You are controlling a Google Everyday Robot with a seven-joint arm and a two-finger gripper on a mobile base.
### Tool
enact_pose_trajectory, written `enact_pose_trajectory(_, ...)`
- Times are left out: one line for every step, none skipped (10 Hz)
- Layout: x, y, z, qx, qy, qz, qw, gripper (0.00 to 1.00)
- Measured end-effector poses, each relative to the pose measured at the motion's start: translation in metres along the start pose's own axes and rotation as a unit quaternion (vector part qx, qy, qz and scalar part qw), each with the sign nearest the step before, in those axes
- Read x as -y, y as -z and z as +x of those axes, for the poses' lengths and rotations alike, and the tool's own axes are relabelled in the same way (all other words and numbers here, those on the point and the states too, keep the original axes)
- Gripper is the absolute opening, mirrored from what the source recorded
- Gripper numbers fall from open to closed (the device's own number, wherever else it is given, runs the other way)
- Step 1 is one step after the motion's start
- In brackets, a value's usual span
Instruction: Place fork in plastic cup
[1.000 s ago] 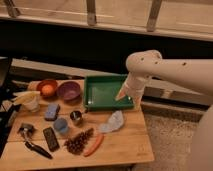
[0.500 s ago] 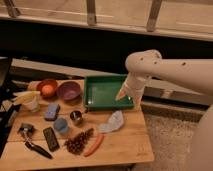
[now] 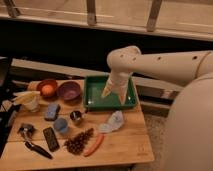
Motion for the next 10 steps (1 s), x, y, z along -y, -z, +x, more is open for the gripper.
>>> enact_pose_trajectory(-0.017, -0.002, 0.000, -0.003, 0.014, -0.006, 0.9999, 0.68)
enact_pose_trajectory(-0.037, -0.005, 0.003, -0.009, 0.031, -0.015, 0.9994, 0.68)
enact_pose_trajectory(-0.065, -0.007, 0.009, -0.014, 0.055, -0.034, 0.9978, 0.68)
enact_pose_trajectory(-0.077, -0.006, 0.013, -0.016, 0.067, -0.044, 0.9967, 0.68)
enact_pose_trajectory(-0.078, -0.006, 0.014, -0.017, 0.069, -0.046, 0.9964, 0.68)
enact_pose_trajectory(-0.077, -0.006, 0.013, -0.016, 0.067, -0.046, 0.9965, 0.68)
enact_pose_trajectory(-0.077, -0.006, 0.013, -0.016, 0.068, -0.046, 0.9965, 0.68)
enact_pose_trajectory(-0.079, -0.006, 0.014, -0.017, 0.069, -0.047, 0.9964, 0.68)
enact_pose_trajectory(-0.078, -0.008, 0.015, -0.021, 0.067, -0.048, 0.9964, 0.68)
enact_pose_trajectory(-0.077, -0.014, 0.019, -0.027, 0.066, -0.051, 0.9962, 0.68)
